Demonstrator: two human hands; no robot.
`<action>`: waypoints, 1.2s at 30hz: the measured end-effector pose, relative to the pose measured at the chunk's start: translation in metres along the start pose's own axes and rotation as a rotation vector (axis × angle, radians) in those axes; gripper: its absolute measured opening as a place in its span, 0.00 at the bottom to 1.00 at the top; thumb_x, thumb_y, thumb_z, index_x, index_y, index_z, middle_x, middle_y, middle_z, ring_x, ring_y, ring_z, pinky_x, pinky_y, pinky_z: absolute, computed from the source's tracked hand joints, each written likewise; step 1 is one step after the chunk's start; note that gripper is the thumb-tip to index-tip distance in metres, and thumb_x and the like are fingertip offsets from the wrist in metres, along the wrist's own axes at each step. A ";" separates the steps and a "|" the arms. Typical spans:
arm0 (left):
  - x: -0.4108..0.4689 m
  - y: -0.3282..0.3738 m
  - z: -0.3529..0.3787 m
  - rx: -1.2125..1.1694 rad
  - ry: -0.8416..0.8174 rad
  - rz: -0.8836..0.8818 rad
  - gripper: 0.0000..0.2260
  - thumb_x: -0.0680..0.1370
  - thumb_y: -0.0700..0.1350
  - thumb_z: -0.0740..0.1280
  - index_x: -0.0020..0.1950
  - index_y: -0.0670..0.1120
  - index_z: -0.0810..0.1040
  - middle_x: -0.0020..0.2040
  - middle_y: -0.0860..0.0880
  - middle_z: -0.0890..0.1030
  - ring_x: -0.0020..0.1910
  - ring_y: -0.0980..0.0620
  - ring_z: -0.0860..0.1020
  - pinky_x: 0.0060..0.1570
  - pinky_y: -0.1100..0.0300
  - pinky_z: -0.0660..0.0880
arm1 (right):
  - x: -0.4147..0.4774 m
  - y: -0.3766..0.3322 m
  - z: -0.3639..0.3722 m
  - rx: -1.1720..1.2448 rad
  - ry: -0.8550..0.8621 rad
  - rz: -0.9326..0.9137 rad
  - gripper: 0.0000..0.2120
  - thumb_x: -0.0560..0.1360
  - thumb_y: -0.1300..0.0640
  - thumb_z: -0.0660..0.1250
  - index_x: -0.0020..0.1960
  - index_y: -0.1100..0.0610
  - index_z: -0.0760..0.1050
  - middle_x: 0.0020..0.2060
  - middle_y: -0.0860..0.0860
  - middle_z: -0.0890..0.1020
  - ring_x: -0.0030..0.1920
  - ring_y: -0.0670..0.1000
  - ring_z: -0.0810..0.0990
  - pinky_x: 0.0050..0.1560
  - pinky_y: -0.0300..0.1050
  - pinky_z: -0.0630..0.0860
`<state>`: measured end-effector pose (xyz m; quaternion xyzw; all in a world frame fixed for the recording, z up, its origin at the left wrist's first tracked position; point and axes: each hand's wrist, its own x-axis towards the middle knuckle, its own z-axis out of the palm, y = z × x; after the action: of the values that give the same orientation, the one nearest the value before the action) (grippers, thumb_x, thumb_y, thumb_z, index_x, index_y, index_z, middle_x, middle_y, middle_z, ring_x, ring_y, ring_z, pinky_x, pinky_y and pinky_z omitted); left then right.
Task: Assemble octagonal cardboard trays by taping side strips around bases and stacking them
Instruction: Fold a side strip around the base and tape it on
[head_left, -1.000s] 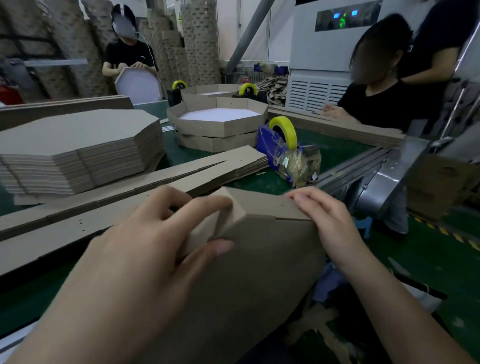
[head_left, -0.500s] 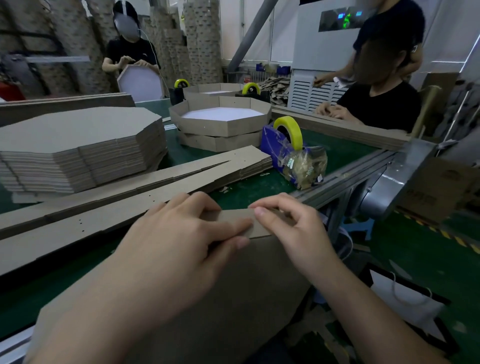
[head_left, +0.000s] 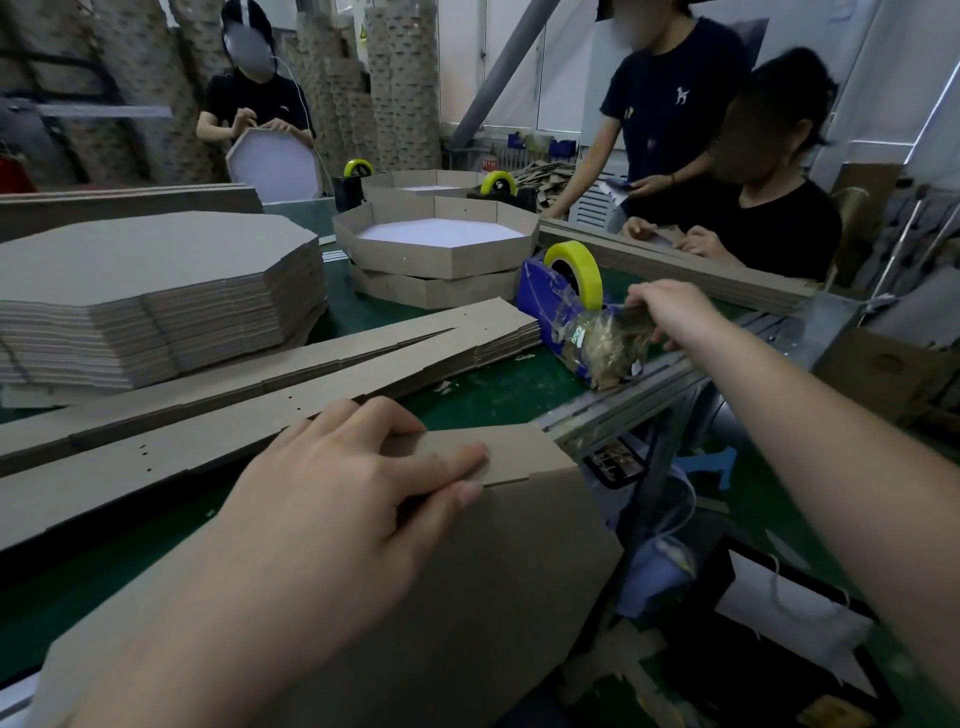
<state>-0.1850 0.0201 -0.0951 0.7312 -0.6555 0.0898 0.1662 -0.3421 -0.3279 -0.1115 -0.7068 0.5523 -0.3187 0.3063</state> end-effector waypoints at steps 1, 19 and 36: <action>0.000 0.000 0.000 -0.001 0.002 0.000 0.19 0.75 0.63 0.52 0.57 0.67 0.79 0.48 0.55 0.79 0.47 0.49 0.78 0.37 0.57 0.71 | 0.006 0.000 0.002 -0.009 -0.049 0.030 0.12 0.78 0.46 0.60 0.49 0.52 0.78 0.41 0.53 0.78 0.33 0.51 0.72 0.33 0.43 0.68; 0.001 -0.001 0.003 0.026 0.030 0.020 0.18 0.75 0.62 0.53 0.56 0.66 0.80 0.48 0.55 0.80 0.46 0.49 0.79 0.35 0.55 0.75 | 0.009 0.000 -0.009 0.748 -0.116 0.246 0.04 0.71 0.60 0.70 0.37 0.57 0.82 0.23 0.44 0.71 0.23 0.42 0.64 0.33 0.37 0.68; 0.000 0.000 -0.002 -0.035 0.015 0.018 0.20 0.74 0.64 0.51 0.56 0.66 0.79 0.50 0.59 0.78 0.50 0.51 0.77 0.42 0.53 0.76 | -0.052 0.052 -0.005 0.065 0.235 -0.089 0.07 0.73 0.57 0.71 0.36 0.56 0.83 0.46 0.54 0.79 0.50 0.55 0.77 0.51 0.47 0.68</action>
<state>-0.1853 0.0212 -0.0933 0.7215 -0.6623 0.0855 0.1831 -0.3866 -0.2880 -0.1549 -0.6783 0.5418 -0.4303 0.2475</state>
